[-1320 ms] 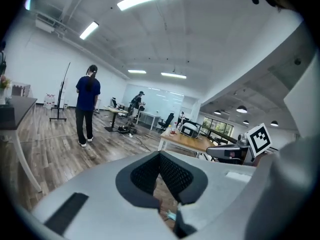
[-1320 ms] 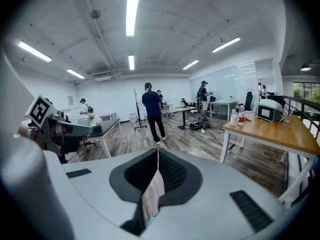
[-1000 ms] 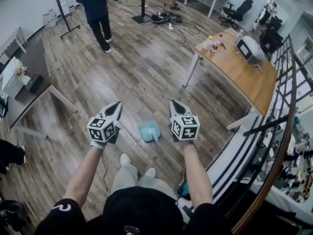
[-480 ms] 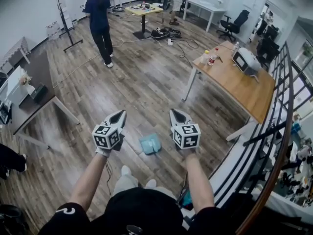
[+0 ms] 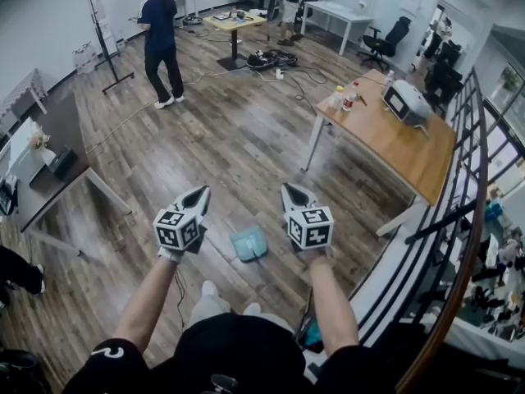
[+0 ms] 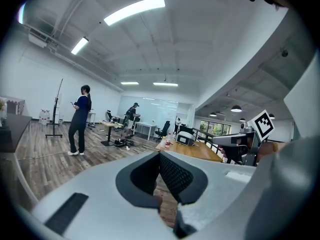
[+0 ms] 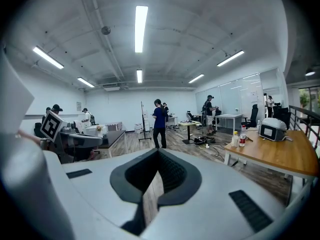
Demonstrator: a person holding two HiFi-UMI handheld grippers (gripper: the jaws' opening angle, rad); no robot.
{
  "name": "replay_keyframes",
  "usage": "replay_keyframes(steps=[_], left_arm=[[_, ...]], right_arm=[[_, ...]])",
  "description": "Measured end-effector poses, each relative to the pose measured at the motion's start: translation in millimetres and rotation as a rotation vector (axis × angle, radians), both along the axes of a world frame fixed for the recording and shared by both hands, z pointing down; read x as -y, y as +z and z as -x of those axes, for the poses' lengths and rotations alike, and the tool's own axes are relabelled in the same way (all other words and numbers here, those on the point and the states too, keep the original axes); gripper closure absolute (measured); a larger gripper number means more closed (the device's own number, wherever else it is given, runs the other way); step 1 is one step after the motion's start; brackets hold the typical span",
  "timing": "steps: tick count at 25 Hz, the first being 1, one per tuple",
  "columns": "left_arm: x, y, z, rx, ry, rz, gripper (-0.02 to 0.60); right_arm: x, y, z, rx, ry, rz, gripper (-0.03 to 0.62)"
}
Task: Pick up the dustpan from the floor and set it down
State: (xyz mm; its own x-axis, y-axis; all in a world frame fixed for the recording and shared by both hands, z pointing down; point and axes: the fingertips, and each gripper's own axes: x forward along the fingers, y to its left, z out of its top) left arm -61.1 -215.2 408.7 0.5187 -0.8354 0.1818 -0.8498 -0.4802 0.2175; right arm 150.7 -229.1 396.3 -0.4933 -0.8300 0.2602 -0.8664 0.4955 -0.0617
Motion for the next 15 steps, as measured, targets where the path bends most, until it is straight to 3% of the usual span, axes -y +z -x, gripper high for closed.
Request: replay_keyframes(steps=[15], left_arm=[[-8.7, 11.9, -5.5, 0.020, 0.007, 0.014, 0.583]], right_arm=[[-11.0, 4.5, -5.3, -0.012, -0.028, 0.003, 0.599]])
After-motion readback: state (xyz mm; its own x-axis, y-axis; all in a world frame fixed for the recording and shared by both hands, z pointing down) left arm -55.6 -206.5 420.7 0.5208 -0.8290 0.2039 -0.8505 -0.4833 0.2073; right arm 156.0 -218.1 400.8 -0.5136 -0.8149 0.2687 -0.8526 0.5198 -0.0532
